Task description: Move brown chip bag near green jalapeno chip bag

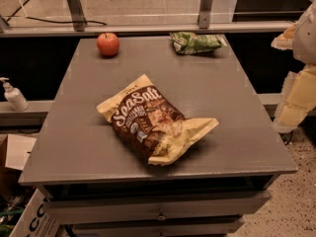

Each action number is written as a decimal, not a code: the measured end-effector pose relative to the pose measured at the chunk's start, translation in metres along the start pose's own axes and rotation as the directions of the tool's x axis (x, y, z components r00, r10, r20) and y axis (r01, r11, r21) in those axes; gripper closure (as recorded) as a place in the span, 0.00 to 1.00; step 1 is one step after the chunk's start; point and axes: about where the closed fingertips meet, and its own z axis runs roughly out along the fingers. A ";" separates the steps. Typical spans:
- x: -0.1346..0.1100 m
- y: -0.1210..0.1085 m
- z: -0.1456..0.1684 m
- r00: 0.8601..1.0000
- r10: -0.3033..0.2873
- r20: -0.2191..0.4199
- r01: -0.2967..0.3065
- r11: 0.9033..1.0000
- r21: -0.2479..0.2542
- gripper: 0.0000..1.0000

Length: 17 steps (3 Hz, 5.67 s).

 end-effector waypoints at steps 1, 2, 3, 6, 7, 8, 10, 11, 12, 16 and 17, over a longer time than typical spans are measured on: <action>0.000 0.000 0.000 1.000 0.000 0.000 0.000 1.000 0.000 0.00; -0.012 0.006 0.010 0.998 -0.012 0.061 0.012 1.000 -0.003 0.00; -0.033 0.014 0.031 0.989 -0.013 0.147 0.020 0.999 -0.043 0.00; -0.100 0.070 0.117 0.946 -0.005 0.325 0.095 0.961 -0.261 0.00; -0.129 0.091 0.134 0.927 -0.026 0.374 0.149 0.941 -0.304 0.00; -0.148 0.101 0.146 0.910 -0.024 0.413 0.172 0.930 -0.325 0.18; -0.142 0.076 0.139 0.901 -0.006 0.435 0.145 0.946 -0.289 0.65; -0.128 0.044 0.120 0.897 0.005 0.442 0.110 0.966 -0.235 0.87; -0.102 0.006 0.103 0.901 0.028 0.433 0.055 0.983 -0.178 1.00; -0.005 -0.173 0.085 0.896 0.100 0.432 -0.098 0.995 -0.027 1.00; 0.015 -0.194 0.101 0.901 0.122 0.416 -0.121 0.992 -0.029 1.00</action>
Offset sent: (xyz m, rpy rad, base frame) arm -0.0005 0.0369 -0.0268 0.1454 -0.0190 0.0725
